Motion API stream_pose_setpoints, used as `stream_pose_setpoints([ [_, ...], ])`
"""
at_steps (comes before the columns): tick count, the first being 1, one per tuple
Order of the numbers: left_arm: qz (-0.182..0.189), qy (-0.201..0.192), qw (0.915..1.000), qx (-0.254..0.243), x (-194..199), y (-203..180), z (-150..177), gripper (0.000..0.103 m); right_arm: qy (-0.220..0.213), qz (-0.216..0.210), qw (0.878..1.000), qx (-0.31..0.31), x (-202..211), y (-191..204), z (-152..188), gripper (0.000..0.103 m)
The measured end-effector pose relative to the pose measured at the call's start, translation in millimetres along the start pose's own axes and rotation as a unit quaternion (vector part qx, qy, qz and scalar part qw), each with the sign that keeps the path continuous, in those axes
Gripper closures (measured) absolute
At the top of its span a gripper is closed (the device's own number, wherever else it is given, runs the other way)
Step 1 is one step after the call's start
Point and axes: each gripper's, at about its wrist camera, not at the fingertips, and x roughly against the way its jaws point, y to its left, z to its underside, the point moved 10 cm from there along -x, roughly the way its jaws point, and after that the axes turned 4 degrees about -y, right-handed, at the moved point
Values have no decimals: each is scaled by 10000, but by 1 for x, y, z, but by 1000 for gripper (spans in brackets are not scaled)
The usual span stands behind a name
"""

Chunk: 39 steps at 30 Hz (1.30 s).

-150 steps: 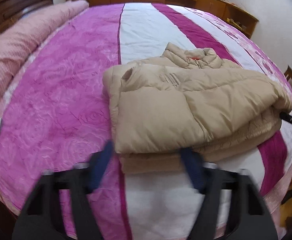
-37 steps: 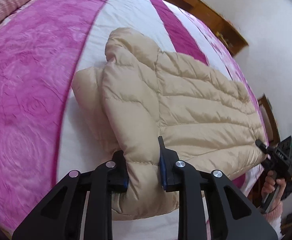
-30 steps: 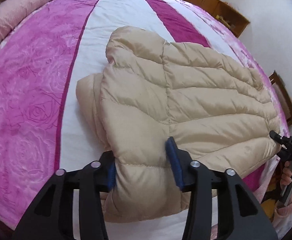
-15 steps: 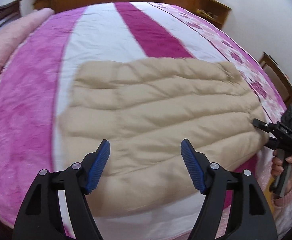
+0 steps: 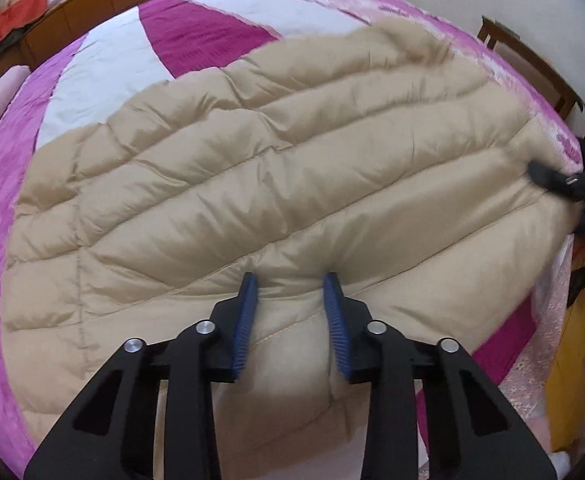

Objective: Fold large clothes

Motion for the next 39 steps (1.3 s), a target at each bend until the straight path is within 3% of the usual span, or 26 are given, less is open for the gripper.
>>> stream_pose_setpoints([
  [9,138,100,9998,46,-18,1,4,70,147,-76,9971,744,-2,75,6,81],
  [12,194,64,9997,161,-15,6,2,71,215,156,9922,1214,-12,104,10,81],
  [15,328,-127,9987,360,8,17,-2,80,221,351,9865,1582,-18,123,12,82],
  [17,383,-394,9966,609,37,36,-4,80,257,483,9830,1753,-21,130,14,82],
  [21,-46,-761,9917,1035,84,95,11,79,327,671,9772,1988,-27,139,21,82],
  [22,-307,-781,9895,1180,92,121,21,79,340,694,9761,2031,-29,143,23,82],
  [25,-610,-565,9843,1558,89,166,45,79,397,725,9723,2185,-36,156,28,82],
  [27,-426,-469,9815,1805,79,182,50,79,446,711,9695,2303,-43,169,31,82],
  [31,-145,-400,9815,1866,68,186,51,80,610,575,9622,2590,-58,201,45,82],
  [39,-78,-359,9846,1709,56,177,50,81,1097,337,9504,2890,-116,244,92,82],
])
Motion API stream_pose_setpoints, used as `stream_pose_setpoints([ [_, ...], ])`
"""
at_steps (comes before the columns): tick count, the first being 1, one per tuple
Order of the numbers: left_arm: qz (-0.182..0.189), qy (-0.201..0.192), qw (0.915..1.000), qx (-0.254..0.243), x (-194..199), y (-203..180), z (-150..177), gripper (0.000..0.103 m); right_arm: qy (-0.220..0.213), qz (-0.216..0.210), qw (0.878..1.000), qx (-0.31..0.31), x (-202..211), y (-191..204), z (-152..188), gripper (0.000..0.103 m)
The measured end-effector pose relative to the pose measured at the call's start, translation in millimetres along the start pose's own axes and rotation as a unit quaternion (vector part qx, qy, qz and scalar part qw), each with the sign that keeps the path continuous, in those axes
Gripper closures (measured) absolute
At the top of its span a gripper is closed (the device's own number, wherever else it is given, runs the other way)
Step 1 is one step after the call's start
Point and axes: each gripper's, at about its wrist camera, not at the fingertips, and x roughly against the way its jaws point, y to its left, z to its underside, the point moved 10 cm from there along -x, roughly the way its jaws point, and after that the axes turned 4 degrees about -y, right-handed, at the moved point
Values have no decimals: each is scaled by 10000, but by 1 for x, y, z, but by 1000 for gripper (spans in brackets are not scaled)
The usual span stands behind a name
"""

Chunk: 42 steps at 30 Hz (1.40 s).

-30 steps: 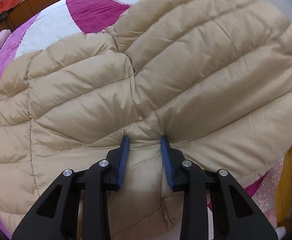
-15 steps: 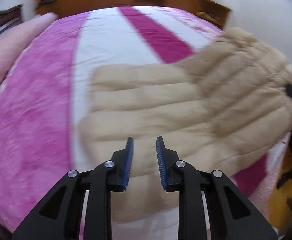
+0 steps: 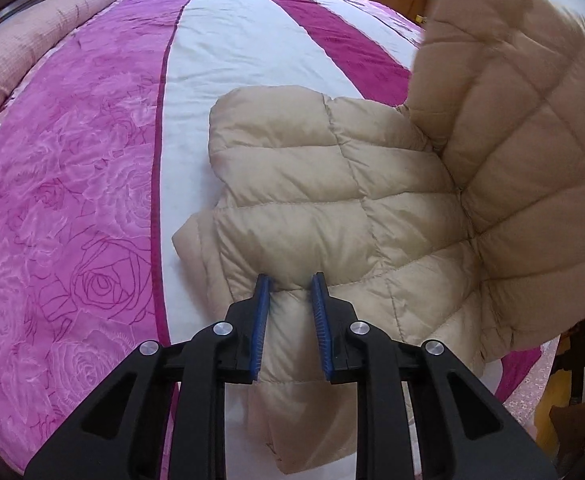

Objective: Fold large clothes

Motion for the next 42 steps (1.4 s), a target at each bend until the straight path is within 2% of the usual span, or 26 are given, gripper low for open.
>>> stream_pose_setpoints([
  [7,-103,-105,9999,9,16,12,-1,81,624,-236,9978,60,-72,35,28,79],
  [10,-477,-244,9986,-37,33,33,-1,79,930,-364,9950,23,-98,44,43,73],
  [13,-635,-263,9975,156,47,59,3,78,1210,-441,9916,76,-127,53,58,71],
  [17,-692,-364,9965,305,64,76,7,78,1536,-454,9870,108,-160,60,81,70],
  [20,-595,-403,9965,425,74,79,6,72,1551,-430,9867,246,-175,67,90,71],
  [23,-454,-520,9970,356,83,67,0,58,1391,-441,9887,332,-166,76,86,62],
  [25,-341,-598,9972,294,87,56,-4,42,1221,-519,9903,404,-148,83,79,51],
  [30,104,-815,9966,90,95,16,-21,18,791,-524,9921,821,-95,93,68,49],
  [32,303,-812,9962,52,94,1,-26,15,586,-394,9935,893,-72,81,61,48],
  [34,390,-696,9968,35,85,-13,-31,8,428,-158,9951,879,-59,67,56,48],
  [37,312,-536,9980,-136,68,-28,-34,6,257,371,9974,565,-50,21,46,48],
  [42,1,-269,9994,-236,42,-29,-33,6,323,824,9959,-212,-58,-56,47,48],
])
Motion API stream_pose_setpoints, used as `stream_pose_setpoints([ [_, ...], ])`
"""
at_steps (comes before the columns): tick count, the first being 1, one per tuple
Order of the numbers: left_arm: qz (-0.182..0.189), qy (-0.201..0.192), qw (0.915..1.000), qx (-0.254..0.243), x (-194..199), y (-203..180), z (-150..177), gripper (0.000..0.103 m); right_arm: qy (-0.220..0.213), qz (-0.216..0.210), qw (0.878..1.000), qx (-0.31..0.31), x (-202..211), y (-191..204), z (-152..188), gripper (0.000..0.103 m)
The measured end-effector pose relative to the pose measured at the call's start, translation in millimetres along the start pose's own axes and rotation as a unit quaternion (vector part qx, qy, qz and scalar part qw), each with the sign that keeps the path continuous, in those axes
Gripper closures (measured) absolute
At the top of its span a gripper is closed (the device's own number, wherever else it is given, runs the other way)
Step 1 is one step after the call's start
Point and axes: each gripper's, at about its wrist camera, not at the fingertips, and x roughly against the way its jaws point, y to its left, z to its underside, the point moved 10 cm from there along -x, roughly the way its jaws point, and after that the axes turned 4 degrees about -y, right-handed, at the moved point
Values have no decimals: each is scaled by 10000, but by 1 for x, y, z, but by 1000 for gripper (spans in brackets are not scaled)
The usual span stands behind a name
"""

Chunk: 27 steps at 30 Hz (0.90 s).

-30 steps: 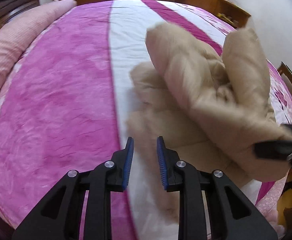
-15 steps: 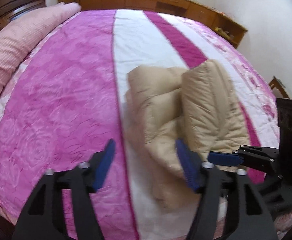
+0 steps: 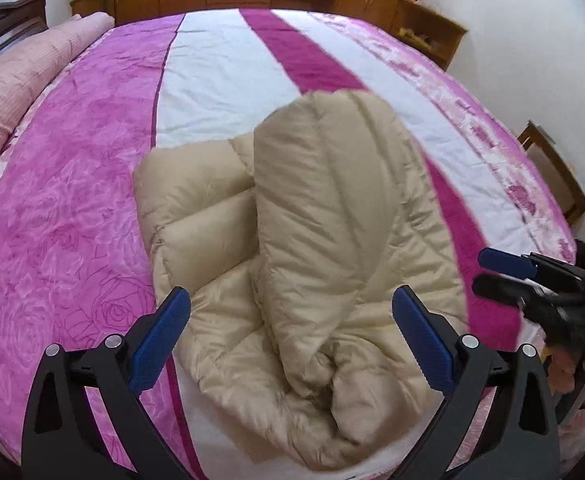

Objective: Fold large clothes

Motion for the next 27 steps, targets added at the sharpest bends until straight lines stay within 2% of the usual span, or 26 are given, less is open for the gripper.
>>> stream_pose_setpoints([
  [2,-272,141,9995,26,-8,9,6,6,145,60,9996,-253,-16,-18,5,48],
  [5,-706,242,9972,-74,-15,27,17,6,251,-184,9988,-380,-28,-18,13,50],
  [7,-842,263,9961,-21,-16,39,23,6,219,-279,9991,-252,-33,-6,13,50],
  [10,-877,326,9949,370,-18,64,37,6,239,-363,9990,-123,-40,11,10,48],
  [12,-804,338,9944,595,-19,76,44,5,249,-407,9988,-62,-43,18,10,46],
  [16,-521,396,9924,1038,-25,88,59,5,153,-452,9988,72,-42,25,9,34],
  [20,-502,410,9915,1124,-30,92,69,5,64,-332,9989,-309,-39,4,15,25],
  [22,-314,456,9901,1289,-34,90,74,5,224,-539,9959,-691,-44,-9,24,21],
  [24,-180,512,9877,1464,-38,91,77,6,524,-1040,9861,-1184,-57,-13,33,21],
  [25,-86,517,9862,1570,-39,89,78,8,614,-1290,9813,-1286,-62,-11,35,21],
  [26,237,523,9821,1795,-40,85,78,15,655,-1451,9781,-1339,-66,-9,35,18],
  [27,462,533,9785,1936,-41,81,78,29,671,-1522,9766,-1363,-71,-8,35,18],
])
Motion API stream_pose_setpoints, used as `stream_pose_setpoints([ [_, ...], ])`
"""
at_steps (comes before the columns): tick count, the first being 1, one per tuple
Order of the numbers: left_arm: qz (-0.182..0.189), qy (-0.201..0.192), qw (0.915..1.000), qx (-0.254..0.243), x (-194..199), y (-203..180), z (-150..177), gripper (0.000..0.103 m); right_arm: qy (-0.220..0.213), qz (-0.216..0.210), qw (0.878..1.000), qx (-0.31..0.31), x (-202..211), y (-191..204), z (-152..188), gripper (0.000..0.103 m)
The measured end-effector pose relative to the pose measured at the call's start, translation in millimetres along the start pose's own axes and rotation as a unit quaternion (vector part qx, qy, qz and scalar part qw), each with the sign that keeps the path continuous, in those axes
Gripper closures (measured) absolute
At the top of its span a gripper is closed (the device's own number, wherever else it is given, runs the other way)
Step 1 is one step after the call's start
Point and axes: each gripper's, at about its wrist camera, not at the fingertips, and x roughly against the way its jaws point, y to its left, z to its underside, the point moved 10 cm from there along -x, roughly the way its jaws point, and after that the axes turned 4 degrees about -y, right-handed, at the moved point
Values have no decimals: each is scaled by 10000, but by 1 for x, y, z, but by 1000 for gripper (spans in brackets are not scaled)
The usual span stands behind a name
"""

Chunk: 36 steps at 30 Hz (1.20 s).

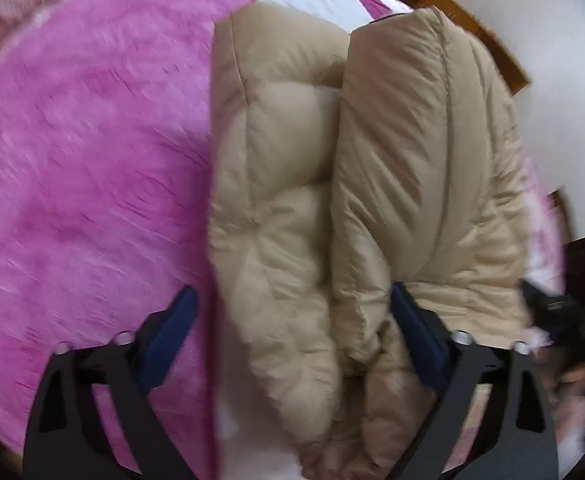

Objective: Fold large clothes

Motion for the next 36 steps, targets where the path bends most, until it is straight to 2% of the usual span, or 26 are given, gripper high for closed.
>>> stream_pose_setpoints([
  [1,436,72,9988,192,-1,-7,1,41,-3,-57,10000,-18,-4,0,-1,18],
  [2,712,103,9967,373,-1,-11,0,41,-37,-147,9999,-28,-6,1,-2,21],
  [4,833,45,9962,266,-1,-19,-5,48,-177,-104,9998,85,-2,4,-6,38],
  [6,1029,-9,9945,185,1,-33,-12,51,-455,-34,9984,346,13,11,-13,44],
  [9,1249,-153,9916,-290,0,-72,-30,52,-1014,169,9923,692,47,24,-32,46],
  [12,1552,-217,9854,-664,-5,-117,-43,54,-1567,577,9791,1161,94,32,-54,46],
  [15,1603,-251,9817,-994,-16,-153,-45,54,-1745,1014,9683,1470,120,27,-60,46],
  [17,1341,-194,9832,-1220,-30,-163,-37,53,-1678,1264,9662,1493,124,15,-57,46],
  [20,819,-29,9874,-1353,-47,-151,-23,49,-1274,1508,9711,1341,105,-11,-44,43],
  [21,636,-5,9883,-1388,-50,-144,-19,43,-1185,1597,9709,1335,95,-15,-40,40],
  [22,337,-31,9885,-1472,-52,-134,-16,31,-1128,1640,9710,1321,90,-22,-35,38],
  [23,-198,-159,9854,-1683,-51,-119,-14,28,-1084,1627,9725,1265,82,-27,-29,37],
  [24,-379,-205,9830,-1786,-50,-112,-13,27,-1058,1586,9736,1255,78,-29,-27,34],
  [25,-484,-173,9823,-1800,-50,-104,-11,27,-1027,1577,9730,1340,68,-27,-22,31],
  [27,-649,7,9864,-1511,-52,-85,-7,26,-1007,1699,9673,1589,60,-21,-18,28],
  [29,-853,-12,9860,-1435,-52,-74,-10,25,-1017,1782,9635,1717,49,-16,-20,26],
  [32,-1004,-165,9831,-1523,-43,-71,-9,25,-1058,1851,9626,1671,47,-16,-27,25],
  [36,-1152,-452,9769,-1740,-20,-90,-10,25,-1184,1935,9615,1552,64,-12,-25,25],
])
